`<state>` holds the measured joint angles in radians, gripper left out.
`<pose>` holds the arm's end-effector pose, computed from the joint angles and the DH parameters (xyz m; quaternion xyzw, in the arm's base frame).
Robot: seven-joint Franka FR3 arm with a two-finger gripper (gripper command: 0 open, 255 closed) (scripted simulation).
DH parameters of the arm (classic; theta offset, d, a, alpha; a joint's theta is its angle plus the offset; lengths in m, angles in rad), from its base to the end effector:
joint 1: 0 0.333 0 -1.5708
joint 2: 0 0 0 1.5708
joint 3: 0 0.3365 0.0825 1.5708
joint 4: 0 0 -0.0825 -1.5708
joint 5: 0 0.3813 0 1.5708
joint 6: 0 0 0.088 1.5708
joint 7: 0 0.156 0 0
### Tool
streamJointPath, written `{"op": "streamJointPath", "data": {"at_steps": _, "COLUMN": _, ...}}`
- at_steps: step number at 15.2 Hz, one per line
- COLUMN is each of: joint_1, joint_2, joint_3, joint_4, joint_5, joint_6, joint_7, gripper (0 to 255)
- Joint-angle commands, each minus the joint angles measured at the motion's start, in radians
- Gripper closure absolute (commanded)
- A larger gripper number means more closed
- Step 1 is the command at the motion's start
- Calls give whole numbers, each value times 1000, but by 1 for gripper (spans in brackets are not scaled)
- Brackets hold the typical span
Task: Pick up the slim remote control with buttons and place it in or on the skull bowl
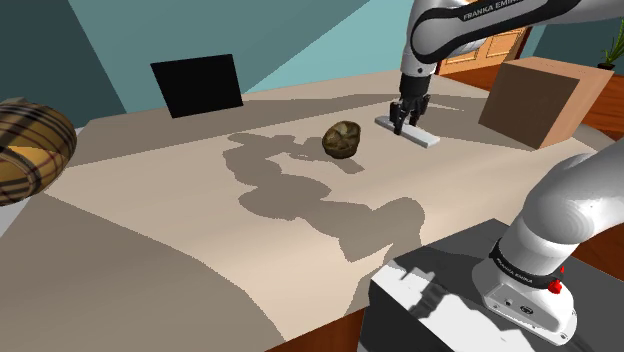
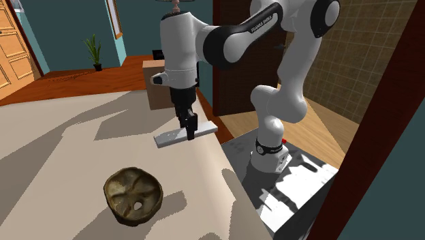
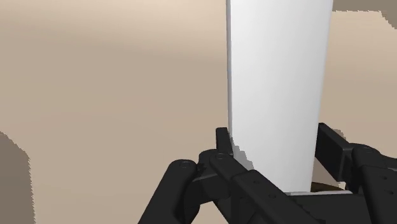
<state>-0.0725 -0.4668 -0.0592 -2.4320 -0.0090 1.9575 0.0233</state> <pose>0.3893 -0.0530 0.4433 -0.9973 0.0725 0.0037 0.0094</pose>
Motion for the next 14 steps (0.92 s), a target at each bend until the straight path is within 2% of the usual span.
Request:
{"op": "streamJointPath", "data": {"at_steps": 1, "joint_1": 0, "joint_2": -6, "joint_3": 1, "joint_4": 23, "joint_5": 0, "joint_6": -29, "joint_7": 0, "gripper": 255}}
{"op": "streamJointPath", "data": {"at_steps": 5, "joint_1": 0, "joint_2": -14, "joint_3": 2, "joint_4": 65, "joint_5": 0, "joint_6": -80, "joint_7": 1, "gripper": 255}}
{"op": "streamJointPath", "data": {"at_steps": 14, "joint_1": 31, "joint_2": 338, "joint_3": 36, "joint_4": 410, "joint_5": 26, "joint_6": -72, "joint_7": 52, "gripper": 255}}
